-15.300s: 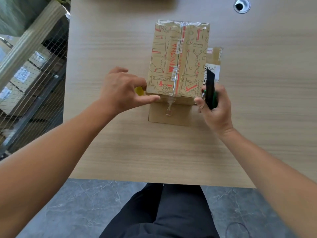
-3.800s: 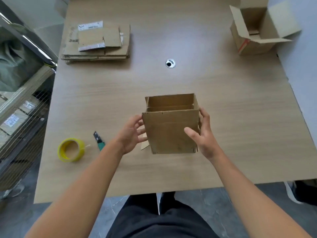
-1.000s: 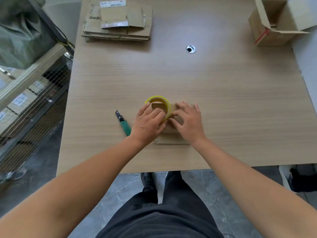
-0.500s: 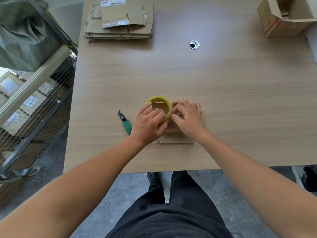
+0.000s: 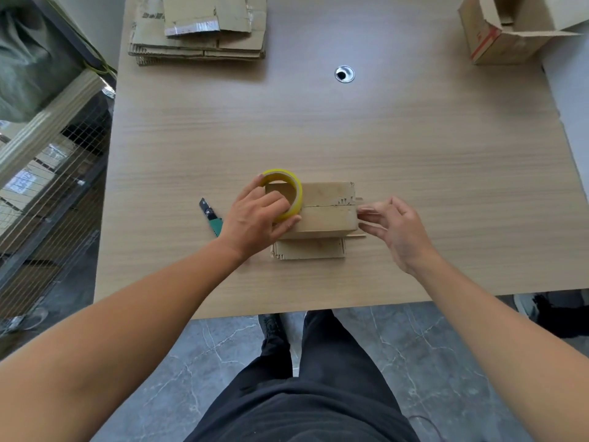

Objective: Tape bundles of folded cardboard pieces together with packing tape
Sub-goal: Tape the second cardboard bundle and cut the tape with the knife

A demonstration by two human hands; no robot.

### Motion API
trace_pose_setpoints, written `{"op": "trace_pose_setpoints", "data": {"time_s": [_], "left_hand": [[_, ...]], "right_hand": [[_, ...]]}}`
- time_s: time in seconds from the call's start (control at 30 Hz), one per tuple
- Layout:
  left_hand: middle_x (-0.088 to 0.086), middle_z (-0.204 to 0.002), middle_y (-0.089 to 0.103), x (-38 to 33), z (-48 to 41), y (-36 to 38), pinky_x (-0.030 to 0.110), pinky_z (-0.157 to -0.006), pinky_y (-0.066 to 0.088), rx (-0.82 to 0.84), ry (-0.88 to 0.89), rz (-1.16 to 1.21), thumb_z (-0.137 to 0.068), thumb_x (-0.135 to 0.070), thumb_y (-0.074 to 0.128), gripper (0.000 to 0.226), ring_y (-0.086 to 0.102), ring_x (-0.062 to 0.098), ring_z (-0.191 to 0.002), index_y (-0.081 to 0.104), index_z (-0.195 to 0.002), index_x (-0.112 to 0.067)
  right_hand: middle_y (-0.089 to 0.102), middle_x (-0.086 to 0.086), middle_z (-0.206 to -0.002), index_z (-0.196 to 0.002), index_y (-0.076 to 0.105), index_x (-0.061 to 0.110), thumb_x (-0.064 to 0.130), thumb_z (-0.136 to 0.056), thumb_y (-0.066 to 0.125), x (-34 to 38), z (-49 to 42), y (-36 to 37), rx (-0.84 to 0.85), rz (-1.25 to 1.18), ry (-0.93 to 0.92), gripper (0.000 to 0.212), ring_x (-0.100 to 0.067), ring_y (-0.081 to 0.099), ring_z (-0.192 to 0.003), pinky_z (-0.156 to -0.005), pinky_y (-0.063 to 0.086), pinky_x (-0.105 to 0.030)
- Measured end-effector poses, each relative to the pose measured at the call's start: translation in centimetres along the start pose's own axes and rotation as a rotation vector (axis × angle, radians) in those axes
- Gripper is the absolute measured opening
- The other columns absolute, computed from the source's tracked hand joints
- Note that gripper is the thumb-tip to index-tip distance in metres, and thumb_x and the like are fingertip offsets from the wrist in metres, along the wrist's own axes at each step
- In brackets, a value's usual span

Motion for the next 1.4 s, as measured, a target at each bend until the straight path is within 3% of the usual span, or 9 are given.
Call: {"op": "trace_pose_setpoints", "data": {"time_s": [0.27,0.67,0.77,0.87,0.93,1.0,1.07,1.23,1.4], "left_hand": [[0.001,-0.078,0.057,0.0,-0.3,0.7,0.047,-0.117,0.035,0.026,0.030,-0.027,-0.100,-0.040,0.059,0.034,0.046,0.024,-0.068,0.056,-0.077,-0.015],[0.002,-0.076,0.056,-0.4,-0.2,0.8,0.050,-0.114,0.038,0.010,0.046,-0.066,-0.099,-0.037,0.062,0.034,0.046,0.024,-0.067,0.057,-0.075,-0.014],[0.001,-0.076,0.056,-0.6,-0.3,0.8,0.050,-0.113,0.039,0.014,0.054,-0.082,-0.099,-0.037,0.062,0.034,0.047,0.024,-0.067,0.057,-0.076,-0.014],[0.001,-0.076,0.056,-0.4,-0.4,0.7,0.050,-0.113,0.039,0.012,0.058,-0.080,-0.099,-0.037,0.062,0.033,0.048,0.024,-0.067,0.057,-0.076,-0.015],[0.001,-0.076,0.056,-0.6,-0.5,0.6,0.050,-0.113,0.039,0.017,0.059,-0.081,-0.099,-0.037,0.062,0.033,0.049,0.025,-0.067,0.057,-0.076,-0.014],[0.002,-0.076,0.057,-0.9,-0.8,0.2,0.049,-0.112,0.040,0.041,0.077,-0.073,-0.099,-0.038,0.062,0.033,0.052,0.025,-0.067,0.058,-0.077,-0.014],[0.002,-0.074,0.057,-0.7,-1.4,-0.7,0.047,-0.110,0.043,0.069,0.143,-0.051,-0.098,-0.041,0.063,0.035,0.055,0.026,-0.066,0.060,-0.075,-0.014],[0.003,-0.065,0.059,1.4,-3.0,-5.2,0.038,-0.085,0.054,0.194,0.292,0.146,-0.091,-0.040,0.072,0.035,0.060,0.027,-0.061,0.062,-0.071,-0.013],[-0.010,-0.057,0.049,5.9,-3.4,-7.9,0.029,-0.055,0.035,0.446,-0.104,0.093,-0.086,-0.070,0.043,0.053,0.054,0.026,-0.057,0.063,-0.077,-0.022]], "right_hand": [[0.068,-0.007,-0.075,-0.071,0.047,0.018,0.003,-0.093,0.058,-0.8,-1.7,-0.1,-0.188,-0.126,-0.061,0.029,-0.018,0.064,-0.066,-0.061,0.056,-0.030],[0.050,0.002,-0.067,-0.072,0.042,0.023,0.011,-0.094,0.060,-5.0,-3.4,2.0,-0.276,-0.010,0.041,0.031,-0.013,0.046,-0.061,-0.053,0.039,-0.027],[0.057,-0.002,-0.085,-0.095,0.046,0.019,0.025,-0.093,0.065,-4.7,-3.8,1.3,-0.274,0.125,0.226,0.021,-0.020,0.056,-0.070,-0.060,0.048,-0.034],[0.056,0.001,-0.110,-0.118,0.043,0.018,0.028,-0.088,0.058,-1.1,-3.8,0.0,-0.473,0.264,-0.071,0.035,-0.017,0.058,-0.097,-0.083,0.045,-0.015],[0.048,-0.003,-0.144,-0.143,0.043,0.017,0.031,-0.098,0.047,0.3,-3.9,3.3,-0.227,0.530,-0.268,0.047,-0.016,0.044,-0.133,-0.109,0.030,-0.014],[0.020,-0.003,-0.168,-0.160,0.026,0.017,0.032,-0.109,0.037,-1.2,-3.5,6.7,0.019,0.883,-0.317,0.054,-0.019,0.010,-0.156,-0.125,0.008,-0.027],[0.008,0.001,-0.171,-0.163,0.017,0.017,0.036,-0.111,0.030,-1.9,-3.1,7.5,-0.051,1.007,-0.340,0.057,-0.019,-0.004,-0.158,-0.127,0.003,-0.035],[0.007,0.001,-0.171,-0.162,0.018,0.015,0.053,-0.105,0.015,-2.0,-3.3,7.5,-0.097,1.044,-0.366,0.069,-0.017,-0.003,-0.158,-0.128,0.006,-0.040],[0.005,0.003,-0.171,-0.163,0.016,0.018,0.065,-0.098,0.015,-2.1,-3.2,7.5,-0.100,1.046,-0.367,0.081,-0.014,-0.002,-0.157,-0.128,0.006,-0.040]]}}
Point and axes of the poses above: each hand's wrist, its own z-axis away from the middle knuckle, its own y-axis out of the palm, x = y × z, the point moved 4 cm from there along -z, towards the middle knuckle
